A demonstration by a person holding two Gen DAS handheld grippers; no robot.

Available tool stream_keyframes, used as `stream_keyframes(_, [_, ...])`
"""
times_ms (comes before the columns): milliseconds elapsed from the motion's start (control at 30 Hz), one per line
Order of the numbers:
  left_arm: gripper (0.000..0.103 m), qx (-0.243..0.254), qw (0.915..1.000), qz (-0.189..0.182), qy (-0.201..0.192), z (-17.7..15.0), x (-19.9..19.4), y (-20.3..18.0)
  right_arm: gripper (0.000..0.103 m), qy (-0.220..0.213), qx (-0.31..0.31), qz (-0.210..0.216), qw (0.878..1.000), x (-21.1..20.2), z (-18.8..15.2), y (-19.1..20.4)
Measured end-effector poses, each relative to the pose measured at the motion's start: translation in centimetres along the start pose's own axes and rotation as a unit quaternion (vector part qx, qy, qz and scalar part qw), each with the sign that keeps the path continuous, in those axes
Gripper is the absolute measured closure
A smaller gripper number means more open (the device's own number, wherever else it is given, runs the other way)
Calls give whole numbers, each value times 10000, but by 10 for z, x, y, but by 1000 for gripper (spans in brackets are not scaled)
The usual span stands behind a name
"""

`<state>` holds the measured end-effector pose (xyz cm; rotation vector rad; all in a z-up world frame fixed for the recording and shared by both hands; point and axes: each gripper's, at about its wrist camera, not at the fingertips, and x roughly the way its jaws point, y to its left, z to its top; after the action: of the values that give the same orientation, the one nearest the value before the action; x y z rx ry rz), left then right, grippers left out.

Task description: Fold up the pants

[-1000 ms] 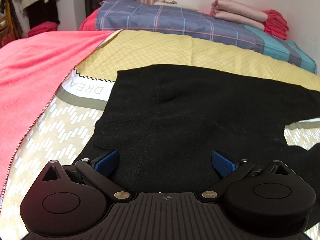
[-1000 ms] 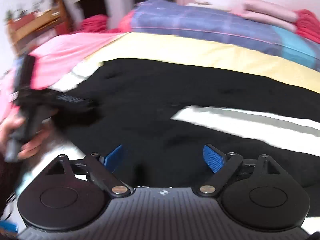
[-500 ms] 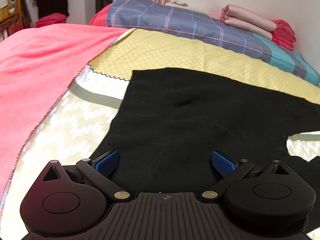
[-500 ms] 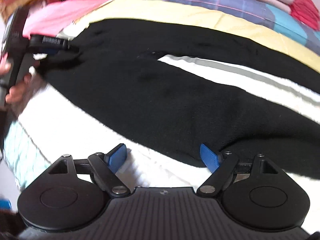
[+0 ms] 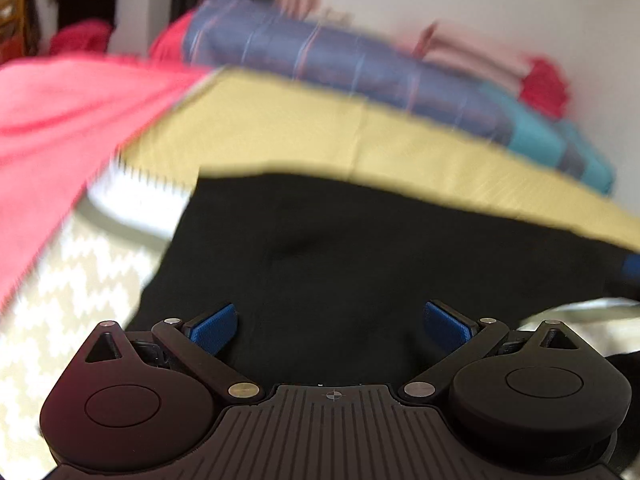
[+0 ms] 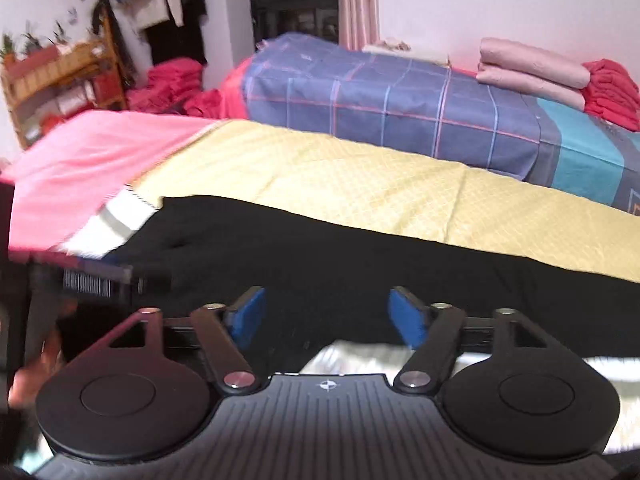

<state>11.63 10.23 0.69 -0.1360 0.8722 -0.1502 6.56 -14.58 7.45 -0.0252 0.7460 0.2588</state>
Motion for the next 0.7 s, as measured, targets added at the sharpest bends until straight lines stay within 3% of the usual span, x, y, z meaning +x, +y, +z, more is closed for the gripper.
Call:
stream_keyframes(67, [0,155,9994,145,-284,-10,4,3,45,212,-5,49,9998,27,11,1])
stream_keyframes(367, [0,111,9990,89,-412,-12,3,10,46,816,17,662,9945,144,36,26])
stream_keyframes(400, [0,134,9990,106,-423,-13,2,9,44,878,7,592,9944,158,36,28])
stream_keyframes(433, [0,154,9989,116,-432,-14,2,9,37,803,-19,605,9949,167,38,28])
stream_keyframes(500, [0,151,9988,105,-445,-16,0,10,36,483,-134,492,9975,178,46,29])
stream_keyframes(700, [0,118,9988,70,-464,-16,0,11,41,537,196,304,9979,180,60,23])
